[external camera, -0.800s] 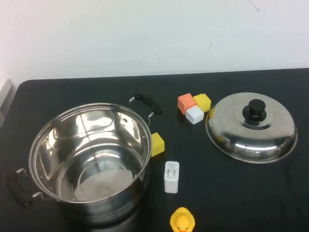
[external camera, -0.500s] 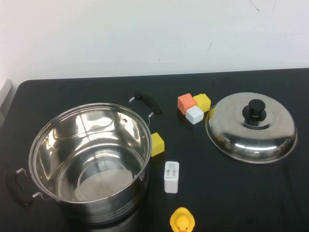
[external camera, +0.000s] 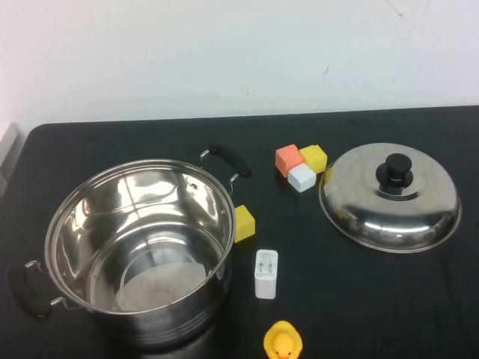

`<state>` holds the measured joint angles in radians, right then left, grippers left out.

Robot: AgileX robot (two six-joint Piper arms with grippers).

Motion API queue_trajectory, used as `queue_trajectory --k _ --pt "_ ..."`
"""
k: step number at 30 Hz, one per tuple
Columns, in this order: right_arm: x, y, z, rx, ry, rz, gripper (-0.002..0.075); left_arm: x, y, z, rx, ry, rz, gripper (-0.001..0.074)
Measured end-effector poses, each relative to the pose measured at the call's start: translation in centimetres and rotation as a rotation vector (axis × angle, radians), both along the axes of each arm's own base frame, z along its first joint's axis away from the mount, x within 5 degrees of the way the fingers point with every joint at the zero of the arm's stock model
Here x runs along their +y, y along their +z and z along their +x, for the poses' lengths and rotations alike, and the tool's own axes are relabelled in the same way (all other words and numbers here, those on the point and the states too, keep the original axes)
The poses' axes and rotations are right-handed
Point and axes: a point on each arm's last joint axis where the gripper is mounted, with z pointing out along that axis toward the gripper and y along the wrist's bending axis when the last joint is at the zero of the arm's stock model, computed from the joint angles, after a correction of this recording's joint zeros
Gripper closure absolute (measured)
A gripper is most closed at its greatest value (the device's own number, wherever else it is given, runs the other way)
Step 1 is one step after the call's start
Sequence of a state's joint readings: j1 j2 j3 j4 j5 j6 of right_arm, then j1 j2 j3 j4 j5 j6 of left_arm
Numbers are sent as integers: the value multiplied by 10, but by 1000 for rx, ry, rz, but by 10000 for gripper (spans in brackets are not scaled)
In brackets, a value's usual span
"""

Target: Cover the pot

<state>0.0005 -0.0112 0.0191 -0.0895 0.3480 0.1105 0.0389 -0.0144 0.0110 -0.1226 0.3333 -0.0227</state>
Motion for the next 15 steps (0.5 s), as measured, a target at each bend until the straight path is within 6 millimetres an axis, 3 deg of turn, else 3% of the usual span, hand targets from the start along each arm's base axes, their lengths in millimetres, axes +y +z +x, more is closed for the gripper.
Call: queue_trajectory --k 6,8,12,15 --pt "1 0 0 0 -5 39 728 0 0 0 0 0 0 737" --pt "4 0 0 -3 -18 184 728 0 0 0 0 0 0 737" --pt "17 2 0 7 -58 739 728 0 0 0 0 0 0 737" --pt "20 4 0 15 -54 871 728 0 0 0 0 0 0 737"
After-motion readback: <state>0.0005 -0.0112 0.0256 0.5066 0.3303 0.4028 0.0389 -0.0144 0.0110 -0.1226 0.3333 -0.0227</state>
